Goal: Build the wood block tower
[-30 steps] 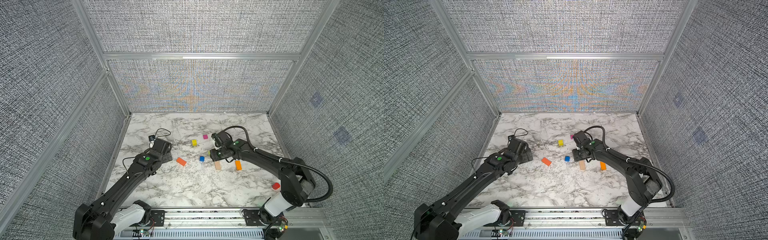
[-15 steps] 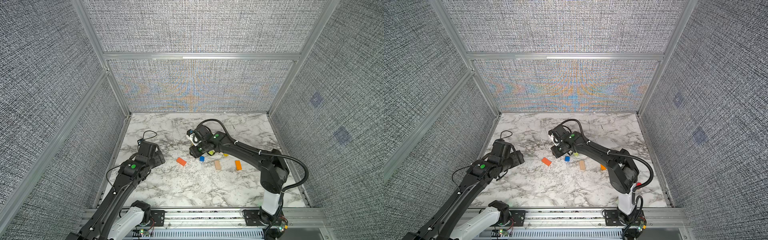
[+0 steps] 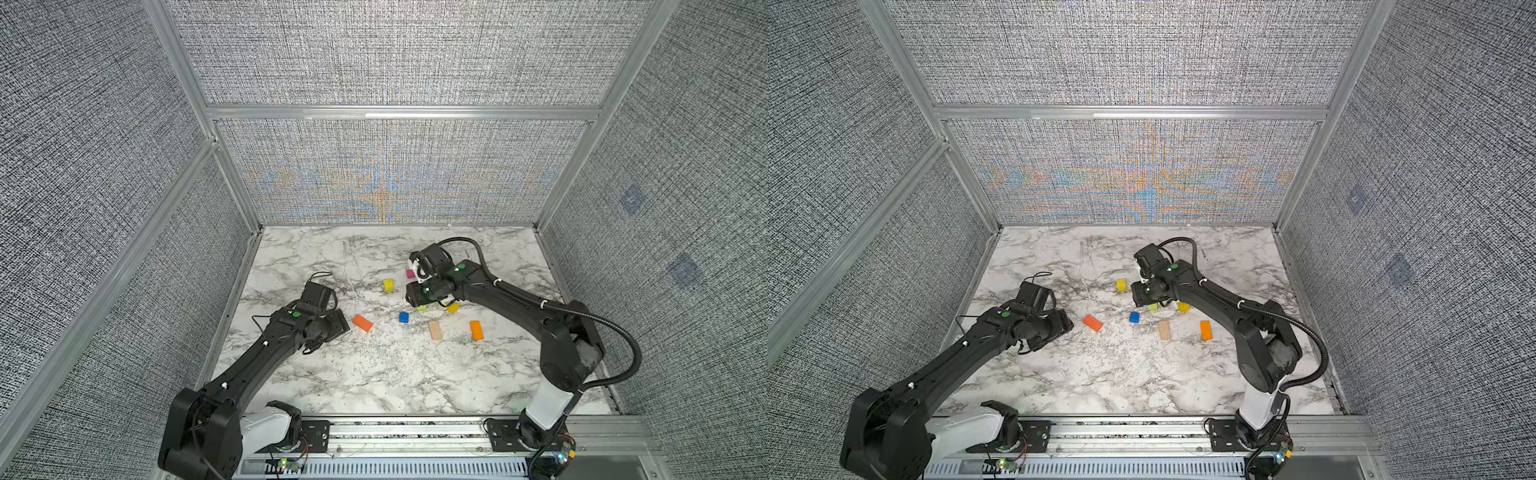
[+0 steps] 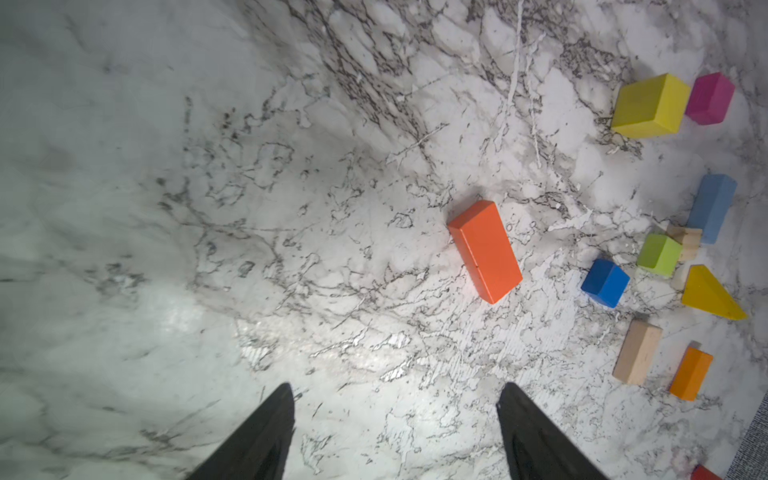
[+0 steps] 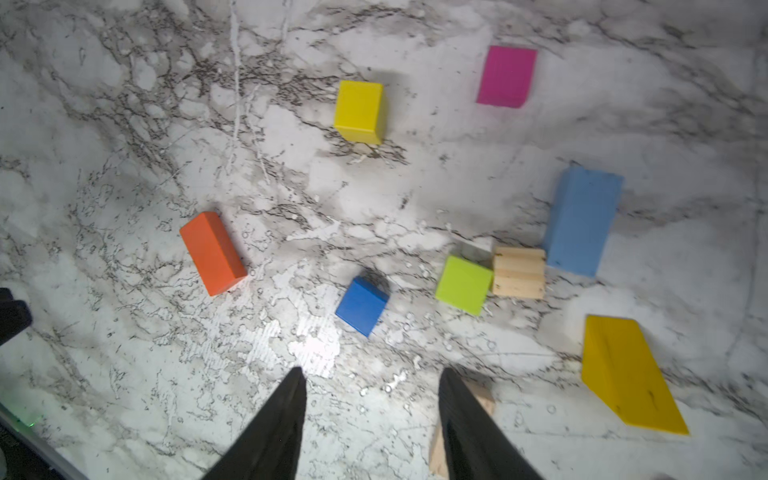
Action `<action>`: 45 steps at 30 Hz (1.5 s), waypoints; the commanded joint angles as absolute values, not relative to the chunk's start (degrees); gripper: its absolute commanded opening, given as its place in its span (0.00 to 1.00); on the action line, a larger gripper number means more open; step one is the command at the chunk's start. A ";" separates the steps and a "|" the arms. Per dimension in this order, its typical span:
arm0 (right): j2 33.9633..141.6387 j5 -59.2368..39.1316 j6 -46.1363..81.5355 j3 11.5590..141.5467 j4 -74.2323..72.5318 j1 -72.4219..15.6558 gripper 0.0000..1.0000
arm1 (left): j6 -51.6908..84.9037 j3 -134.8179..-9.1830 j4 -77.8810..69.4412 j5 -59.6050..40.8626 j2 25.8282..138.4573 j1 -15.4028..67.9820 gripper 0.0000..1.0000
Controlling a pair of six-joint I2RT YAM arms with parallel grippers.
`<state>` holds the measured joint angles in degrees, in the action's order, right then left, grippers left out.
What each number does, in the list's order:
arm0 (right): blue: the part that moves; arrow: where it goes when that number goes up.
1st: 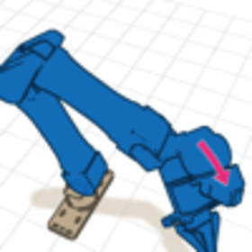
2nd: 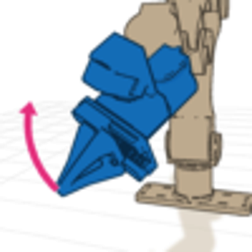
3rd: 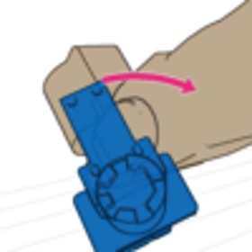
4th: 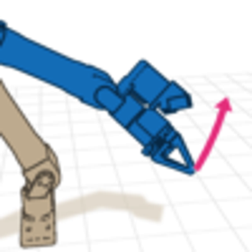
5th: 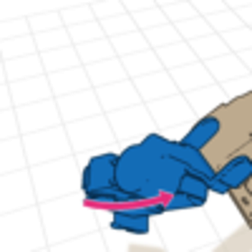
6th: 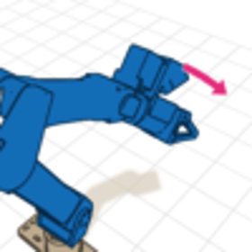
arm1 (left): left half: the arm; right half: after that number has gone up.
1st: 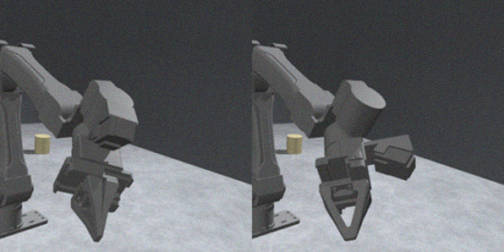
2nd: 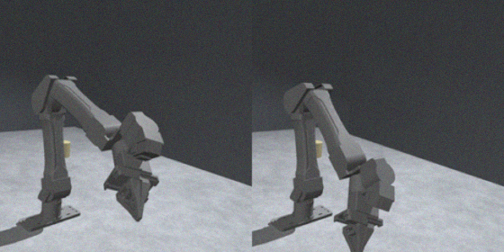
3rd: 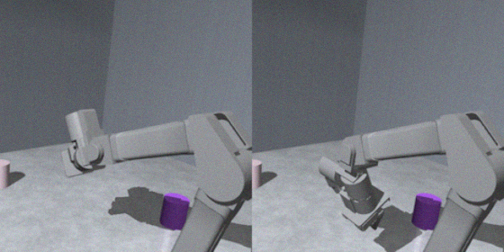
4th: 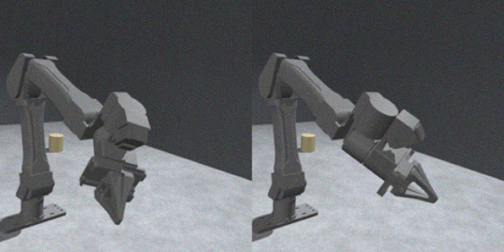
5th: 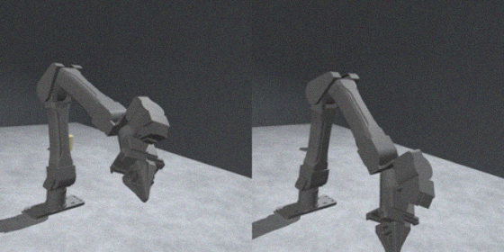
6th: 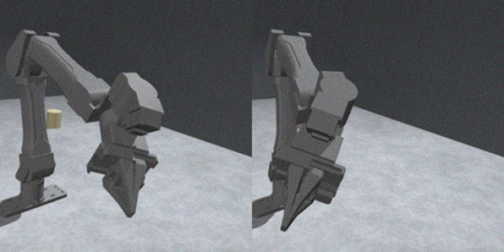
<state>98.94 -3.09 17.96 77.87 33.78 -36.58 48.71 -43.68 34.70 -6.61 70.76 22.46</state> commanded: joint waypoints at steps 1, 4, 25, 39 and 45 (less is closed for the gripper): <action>96.53 -2.73 19.18 74.72 31.80 -35.14 0.58 | 50.45 -45.43 30.00 -7.59 74.98 23.33 0.79; 93.46 -2.78 19.78 70.62 30.21 -33.63 0.60 | 50.71 -47.34 28.56 -7.51 80.02 24.31 0.80; 81.27 2.93 17.93 59.29 31.05 -32.28 0.64 | 51.15 -57.52 27.13 -5.98 98.19 26.98 0.79; 80.67 1.17 18.29 57.55 29.31 -31.20 0.64 | 50.55 -64.16 30.40 -4.27 104.42 28.98 0.69; 80.12 0.85 18.72 57.44 28.37 -30.94 0.64 | 49.97 -68.11 32.58 -3.53 106.57 30.32 0.61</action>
